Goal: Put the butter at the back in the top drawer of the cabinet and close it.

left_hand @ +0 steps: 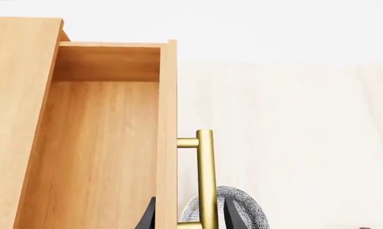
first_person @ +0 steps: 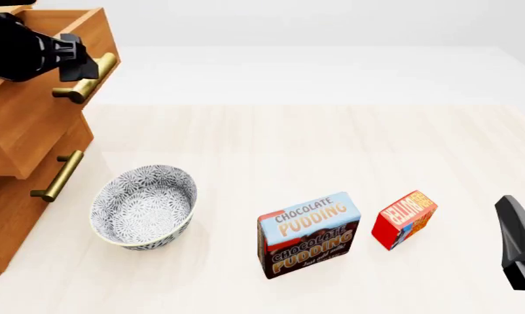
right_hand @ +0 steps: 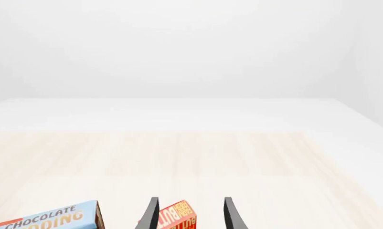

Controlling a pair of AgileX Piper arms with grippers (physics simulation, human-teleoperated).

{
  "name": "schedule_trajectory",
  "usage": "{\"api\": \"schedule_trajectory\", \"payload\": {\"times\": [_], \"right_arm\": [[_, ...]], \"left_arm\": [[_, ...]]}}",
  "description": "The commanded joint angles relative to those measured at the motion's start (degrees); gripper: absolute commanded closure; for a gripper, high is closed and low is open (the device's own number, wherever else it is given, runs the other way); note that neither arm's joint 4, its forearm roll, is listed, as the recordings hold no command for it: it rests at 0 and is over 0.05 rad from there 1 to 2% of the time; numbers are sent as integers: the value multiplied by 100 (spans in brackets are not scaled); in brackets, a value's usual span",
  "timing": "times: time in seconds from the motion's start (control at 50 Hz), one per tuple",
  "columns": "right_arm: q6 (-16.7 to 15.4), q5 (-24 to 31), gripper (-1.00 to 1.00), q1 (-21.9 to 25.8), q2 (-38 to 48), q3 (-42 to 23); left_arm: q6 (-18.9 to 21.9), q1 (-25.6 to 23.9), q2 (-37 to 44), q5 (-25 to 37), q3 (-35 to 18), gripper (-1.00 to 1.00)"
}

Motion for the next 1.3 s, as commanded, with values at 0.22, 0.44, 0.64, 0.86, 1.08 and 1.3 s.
{"api": "schedule_trajectory", "payload": {"times": [0.22, 0.44, 0.64, 0.86, 1.08, 1.3], "right_arm": [[0, 0, -100, 0, 0, 0], [0, 0, -100, 0, 0, 0], [0, 0, -100, 0, 0, 0], [0, 0, -100, 0, 0, 0], [0, 0, -100, 0, 0, 0], [0, 0, -100, 0, 0, 0]], "left_arm": [[60, -252, 119, -52, -36, -100], [24, -421, 225, -112, -71, -100], [34, -564, 329, -189, -66, -100], [27, -743, 378, -170, -153, -100], [-20, -912, 420, -243, -104, -100], [-55, -1099, 440, -241, -178, -100]]}}
